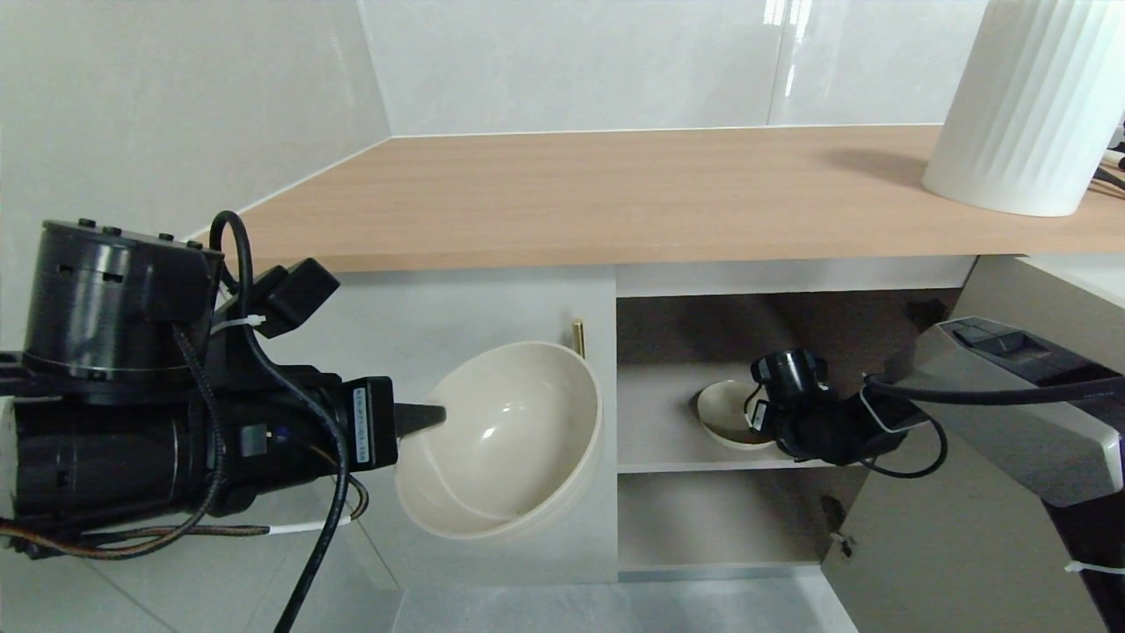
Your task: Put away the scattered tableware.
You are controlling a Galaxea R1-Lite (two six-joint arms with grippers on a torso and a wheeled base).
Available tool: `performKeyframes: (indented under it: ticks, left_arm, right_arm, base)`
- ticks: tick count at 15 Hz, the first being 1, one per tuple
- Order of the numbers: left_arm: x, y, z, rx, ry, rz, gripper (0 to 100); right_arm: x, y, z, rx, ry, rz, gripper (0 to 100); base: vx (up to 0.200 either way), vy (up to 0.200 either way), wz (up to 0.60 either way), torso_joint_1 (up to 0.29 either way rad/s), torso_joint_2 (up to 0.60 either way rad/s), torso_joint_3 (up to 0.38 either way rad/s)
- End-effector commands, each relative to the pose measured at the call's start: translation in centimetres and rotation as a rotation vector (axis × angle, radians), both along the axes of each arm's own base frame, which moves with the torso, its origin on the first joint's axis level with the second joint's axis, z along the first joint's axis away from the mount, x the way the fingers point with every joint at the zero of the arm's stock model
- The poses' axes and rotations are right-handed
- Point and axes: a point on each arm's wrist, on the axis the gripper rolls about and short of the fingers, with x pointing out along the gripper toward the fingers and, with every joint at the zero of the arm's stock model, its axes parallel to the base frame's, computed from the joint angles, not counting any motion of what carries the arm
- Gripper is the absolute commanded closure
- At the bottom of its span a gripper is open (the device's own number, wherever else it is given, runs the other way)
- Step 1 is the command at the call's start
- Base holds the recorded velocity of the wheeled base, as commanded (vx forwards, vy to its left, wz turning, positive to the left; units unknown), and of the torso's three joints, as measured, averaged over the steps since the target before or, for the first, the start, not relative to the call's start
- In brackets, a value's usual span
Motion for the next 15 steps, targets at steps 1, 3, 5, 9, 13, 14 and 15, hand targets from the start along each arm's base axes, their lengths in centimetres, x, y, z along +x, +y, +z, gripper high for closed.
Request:
performKeyframes:
  ticks: [1, 3, 5, 9, 13, 14, 15]
  left_arm:
    - [0.1, -0.1, -0.1, 0.002, 0.004, 0.000, 100]
    - [0.2, -0.1, -0.2, 0.006, 0.009, -0.001, 100]
    - [0.3, -0.4, -0.4, 0.012, 0.012, -0.013, 100]
    - [0.3, -1.9, -1.7, 0.113, 0.009, -0.101, 100]
    - [0.6, -3.4, -3.7, 0.206, 0.047, -0.141, 100]
    - [0.6, -4.0, -4.3, 0.236, 0.057, -0.145, 100]
    - [0.7, -4.4, -4.7, 0.253, 0.065, -0.142, 100]
  right_arm:
    - [0.0, 0.0, 0.4, 0.008, -0.010, -0.002, 0]
    - [-0.4, 0.1, 1.8, 0.028, -0.034, -0.008, 0]
    - [-2.0, 0.1, 3.9, 0.046, -0.041, 0.015, 0]
    - [-9.8, 1.8, 11.1, 0.162, 0.025, 0.305, 0]
    - [-18.6, 2.9, 19.2, 0.237, 0.066, 0.615, 0]
    - [-20.1, 2.8, 20.3, 0.237, 0.064, 0.663, 0]
    - [-21.0, 2.9, 20.9, 0.245, 0.059, 0.691, 0]
  base:
    - [0.000, 0.000, 0.00, 0.000, 0.00, 0.000]
    - [0.000, 0.000, 0.00, 0.000, 0.00, 0.000]
    - [0.000, 0.000, 0.00, 0.000, 0.00, 0.000]
    - [0.000, 0.000, 0.00, 0.000, 0.00, 0.000]
    - [0.000, 0.000, 0.00, 0.000, 0.00, 0.000]
    - [0.000, 0.000, 0.00, 0.000, 0.00, 0.000]
    - [0.000, 0.000, 0.00, 0.000, 0.00, 0.000]
